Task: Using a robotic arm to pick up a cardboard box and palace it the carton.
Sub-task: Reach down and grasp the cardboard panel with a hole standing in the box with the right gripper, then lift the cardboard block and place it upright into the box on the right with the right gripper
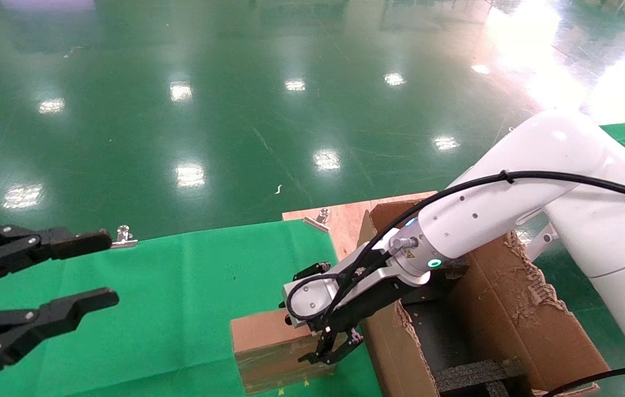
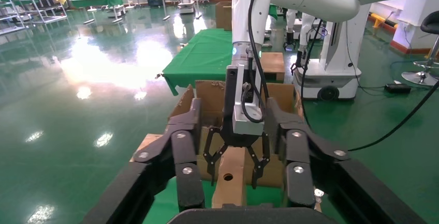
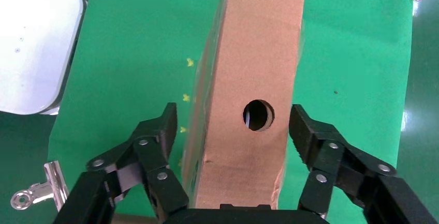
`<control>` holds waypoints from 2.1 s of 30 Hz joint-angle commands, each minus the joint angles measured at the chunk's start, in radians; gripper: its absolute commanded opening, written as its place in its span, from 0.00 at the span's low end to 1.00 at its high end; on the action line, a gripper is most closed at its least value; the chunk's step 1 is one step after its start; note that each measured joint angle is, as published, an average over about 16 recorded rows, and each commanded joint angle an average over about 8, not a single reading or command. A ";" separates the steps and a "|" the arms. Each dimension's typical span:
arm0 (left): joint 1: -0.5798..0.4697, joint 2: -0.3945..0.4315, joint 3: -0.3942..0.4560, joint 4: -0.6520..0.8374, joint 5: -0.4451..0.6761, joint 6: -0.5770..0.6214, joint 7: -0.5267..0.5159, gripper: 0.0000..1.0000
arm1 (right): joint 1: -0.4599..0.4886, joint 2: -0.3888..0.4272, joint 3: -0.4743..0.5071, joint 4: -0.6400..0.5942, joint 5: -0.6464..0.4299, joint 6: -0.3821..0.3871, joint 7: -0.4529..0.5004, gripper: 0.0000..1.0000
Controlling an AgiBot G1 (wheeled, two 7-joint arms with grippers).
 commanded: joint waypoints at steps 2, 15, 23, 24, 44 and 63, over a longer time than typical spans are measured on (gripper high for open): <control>0.000 0.000 0.000 0.000 0.000 0.000 0.000 1.00 | -0.001 0.000 0.001 0.000 0.001 0.000 0.000 0.00; 0.000 0.000 0.000 0.000 0.000 0.000 0.000 1.00 | -0.002 0.001 0.003 -0.001 0.003 0.001 0.001 0.00; 0.000 0.000 0.000 0.000 0.000 0.000 0.000 1.00 | 0.039 0.008 0.009 -0.007 0.022 -0.003 -0.001 0.00; 0.000 0.000 0.000 0.000 0.000 0.000 0.000 1.00 | 0.056 0.011 0.011 -0.010 0.029 -0.006 -0.003 0.00; 0.000 0.000 0.000 0.000 0.000 0.000 0.000 1.00 | 0.439 0.104 -0.109 -0.222 0.252 -0.026 -0.088 0.00; 0.000 0.000 0.000 0.000 0.000 0.000 0.000 1.00 | 0.608 0.384 -0.313 -0.398 0.296 -0.027 -0.148 0.00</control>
